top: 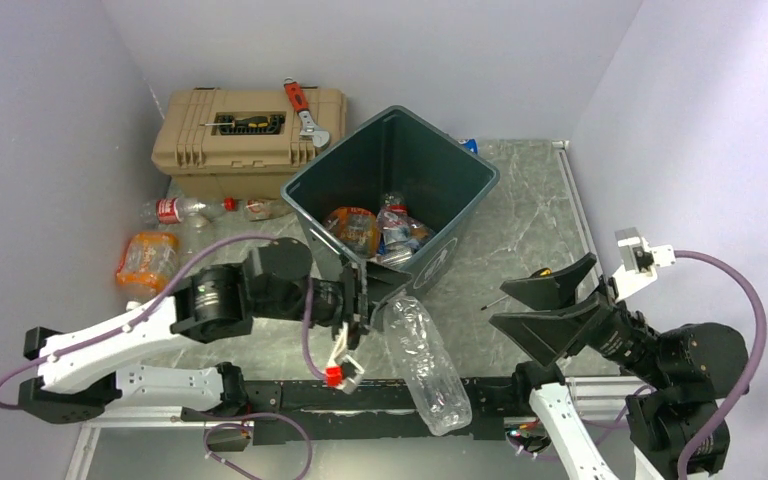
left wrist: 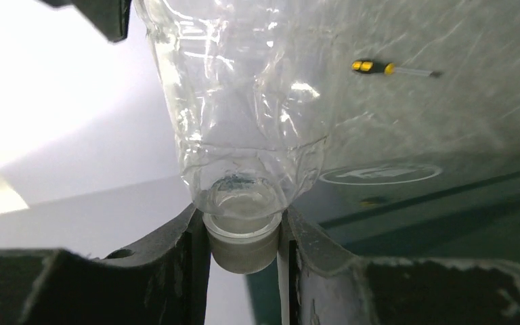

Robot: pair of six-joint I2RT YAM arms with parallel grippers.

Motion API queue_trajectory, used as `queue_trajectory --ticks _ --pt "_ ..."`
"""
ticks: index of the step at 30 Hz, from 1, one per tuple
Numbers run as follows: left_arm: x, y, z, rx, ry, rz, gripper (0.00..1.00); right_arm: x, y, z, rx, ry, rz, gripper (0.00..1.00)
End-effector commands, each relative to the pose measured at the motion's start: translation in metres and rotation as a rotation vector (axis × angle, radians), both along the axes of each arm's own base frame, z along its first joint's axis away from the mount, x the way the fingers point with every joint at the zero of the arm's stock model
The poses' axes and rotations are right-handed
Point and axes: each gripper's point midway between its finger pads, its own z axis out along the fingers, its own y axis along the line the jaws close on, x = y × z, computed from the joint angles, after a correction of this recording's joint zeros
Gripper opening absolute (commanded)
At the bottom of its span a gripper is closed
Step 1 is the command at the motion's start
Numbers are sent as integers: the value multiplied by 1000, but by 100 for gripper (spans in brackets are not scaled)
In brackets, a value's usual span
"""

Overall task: Put the plastic bottles in the bin
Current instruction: Place the plastic bottle in the trash bin.

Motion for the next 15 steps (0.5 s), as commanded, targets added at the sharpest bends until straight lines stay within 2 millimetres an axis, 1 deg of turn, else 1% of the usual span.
queue_trajectory --ticks 1,3,7,8,11,15 --pt "20 -33 15 -17 -476 17 0 4 8 -11 4 143 78 100" --pt "21 -41 20 -11 -543 7 0 7 13 -18 6 200 124 100" --pt "27 -49 33 2 -651 11 0 12 17 -32 11 281 165 100" --pt "26 -52 39 -10 -662 8 0 14 17 -36 6 296 163 100" --pt "22 -60 55 -62 -675 -11 0 19 16 -58 -20 360 149 100" --pt "21 -69 67 -108 -682 -22 0 23 15 -78 -42 388 135 98"
